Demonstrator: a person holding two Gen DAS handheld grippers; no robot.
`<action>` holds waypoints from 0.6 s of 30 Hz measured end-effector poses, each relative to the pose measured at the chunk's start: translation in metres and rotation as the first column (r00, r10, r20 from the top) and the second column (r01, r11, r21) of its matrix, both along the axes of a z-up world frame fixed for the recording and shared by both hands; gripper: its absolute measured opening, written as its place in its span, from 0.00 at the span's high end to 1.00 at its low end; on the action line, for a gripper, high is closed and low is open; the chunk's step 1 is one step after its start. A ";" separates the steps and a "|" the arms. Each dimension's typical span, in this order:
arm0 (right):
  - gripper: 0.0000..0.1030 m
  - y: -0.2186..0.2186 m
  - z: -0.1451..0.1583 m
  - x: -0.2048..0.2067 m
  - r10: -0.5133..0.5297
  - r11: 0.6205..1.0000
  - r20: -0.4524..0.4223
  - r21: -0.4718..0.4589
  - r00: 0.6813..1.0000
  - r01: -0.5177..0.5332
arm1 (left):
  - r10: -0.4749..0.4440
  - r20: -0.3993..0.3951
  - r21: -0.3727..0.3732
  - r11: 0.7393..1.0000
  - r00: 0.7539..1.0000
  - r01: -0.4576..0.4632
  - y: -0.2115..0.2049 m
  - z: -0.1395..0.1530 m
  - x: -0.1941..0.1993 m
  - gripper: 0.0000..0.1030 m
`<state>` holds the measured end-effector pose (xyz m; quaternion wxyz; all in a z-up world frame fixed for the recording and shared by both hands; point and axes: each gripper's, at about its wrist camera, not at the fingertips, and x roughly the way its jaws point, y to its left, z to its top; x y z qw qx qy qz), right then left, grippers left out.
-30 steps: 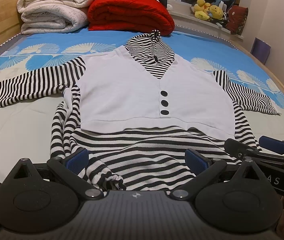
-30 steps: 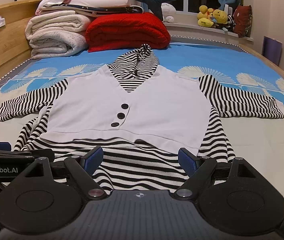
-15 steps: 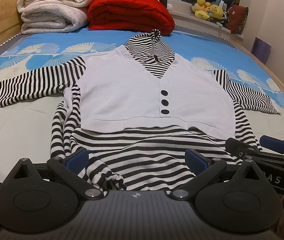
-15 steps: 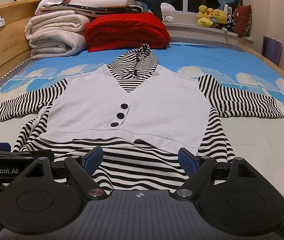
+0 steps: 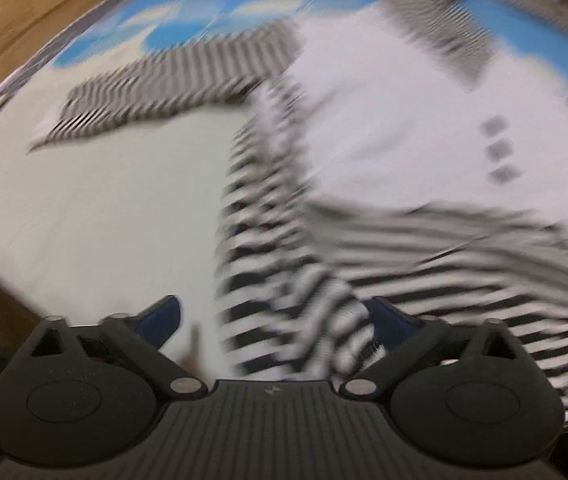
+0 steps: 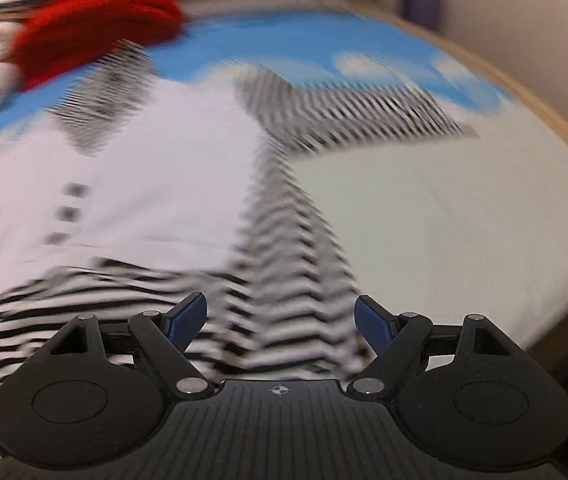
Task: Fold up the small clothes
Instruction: 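Move the left gripper to the cuff of the sleeve nearest it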
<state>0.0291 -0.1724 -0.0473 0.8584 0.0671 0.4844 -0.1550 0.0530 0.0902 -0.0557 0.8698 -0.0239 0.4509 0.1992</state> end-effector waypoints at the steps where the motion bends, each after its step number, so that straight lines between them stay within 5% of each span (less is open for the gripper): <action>1: 0.22 -0.007 -0.008 -0.002 -0.027 1.000 -0.038 -0.001 0.999 0.027 | 0.030 -0.070 0.000 1.000 0.997 -0.030 0.007 -0.010 -0.002 0.19; 4: 0.42 -0.022 -0.025 -0.009 -0.088 0.995 -0.118 0.025 0.989 0.092 | 0.054 -0.085 -0.085 0.995 0.995 -0.061 0.032 -0.022 -0.010 0.24; 8: 0.63 -0.015 -0.018 -0.014 -0.029 0.999 -0.085 -0.026 0.996 0.027 | 0.028 -0.043 -0.064 0.997 0.999 -0.031 0.049 -0.032 -0.020 0.25; 11: 0.62 -0.018 -0.011 -0.019 -0.063 0.998 -0.061 0.008 0.996 0.064 | -0.037 0.056 -0.046 0.998 0.998 0.039 0.062 -0.032 -0.034 0.24; 13: 0.57 -0.017 -0.016 -0.015 -0.046 0.999 -0.097 -0.003 0.994 0.046 | -0.093 -0.016 -0.069 0.993 0.996 0.092 0.075 -0.057 -0.033 0.24; 15: 0.51 -0.017 -0.022 -0.011 -0.042 0.999 -0.134 0.000 0.990 0.042 | -0.062 -0.107 -0.143 0.989 0.992 0.047 0.091 -0.083 -0.034 0.24; 18: 0.49 -0.011 -0.010 -0.011 -0.033 0.999 -0.083 -0.032 0.996 0.030 | -0.053 -0.023 -0.088 0.995 0.998 0.050 0.114 -0.084 -0.050 0.25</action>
